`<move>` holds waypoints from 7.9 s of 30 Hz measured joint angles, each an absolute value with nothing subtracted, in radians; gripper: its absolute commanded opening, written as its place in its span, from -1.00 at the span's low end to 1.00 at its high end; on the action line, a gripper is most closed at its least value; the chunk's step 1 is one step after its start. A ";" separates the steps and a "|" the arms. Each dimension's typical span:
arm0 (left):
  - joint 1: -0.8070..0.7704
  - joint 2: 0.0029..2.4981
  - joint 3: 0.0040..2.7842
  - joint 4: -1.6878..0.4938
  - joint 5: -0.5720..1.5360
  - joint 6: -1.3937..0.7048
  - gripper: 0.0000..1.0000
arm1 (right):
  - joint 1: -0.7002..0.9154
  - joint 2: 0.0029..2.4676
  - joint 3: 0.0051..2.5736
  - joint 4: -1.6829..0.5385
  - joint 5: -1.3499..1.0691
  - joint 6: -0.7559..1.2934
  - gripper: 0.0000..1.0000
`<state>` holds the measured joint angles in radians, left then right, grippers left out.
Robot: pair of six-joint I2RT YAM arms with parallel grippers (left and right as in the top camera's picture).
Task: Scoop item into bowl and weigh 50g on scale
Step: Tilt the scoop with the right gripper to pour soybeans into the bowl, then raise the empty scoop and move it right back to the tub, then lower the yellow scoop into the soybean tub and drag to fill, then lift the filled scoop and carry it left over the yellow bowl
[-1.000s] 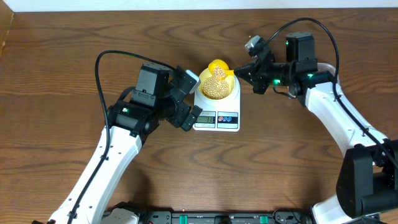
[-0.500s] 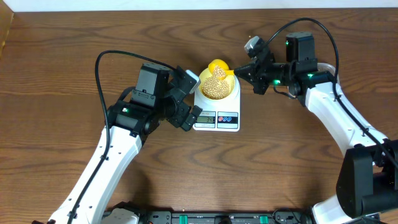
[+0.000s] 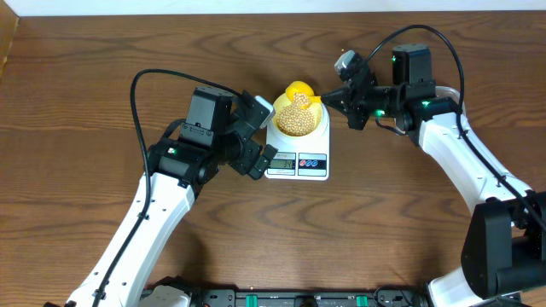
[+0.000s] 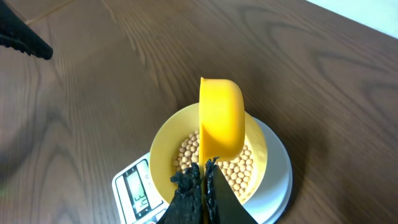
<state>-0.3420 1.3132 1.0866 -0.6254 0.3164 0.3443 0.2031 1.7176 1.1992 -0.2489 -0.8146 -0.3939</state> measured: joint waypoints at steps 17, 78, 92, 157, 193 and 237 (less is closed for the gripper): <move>-0.342 1.314 1.087 -0.625 0.316 0.344 0.97 | 0.203 1.718 1.199 -0.249 -0.810 -0.543 -0.98; -0.342 1.314 1.087 -0.626 0.316 0.344 0.98 | 0.132 1.690 1.199 -0.118 -0.811 -0.449 -0.98; -0.342 1.314 1.087 -0.626 0.316 0.344 0.98 | -0.189 1.629 1.199 -0.115 -0.811 -0.164 -0.97; -0.342 1.314 1.087 -0.625 0.316 0.344 0.98 | -0.290 1.499 1.071 -0.444 -0.291 -0.144 -0.98; -0.342 1.314 1.087 -0.625 0.316 0.344 0.98 | -0.281 1.597 1.069 -0.535 -0.554 -0.139 -0.98; -0.342 1.314 1.087 -0.625 0.316 0.344 0.98 | -0.445 1.597 1.065 -0.341 -0.966 0.080 -0.98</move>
<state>-0.3420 1.3136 1.0866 -0.6254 0.3164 0.3443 -0.4450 1.5970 1.0645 -0.3412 -0.9665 0.0803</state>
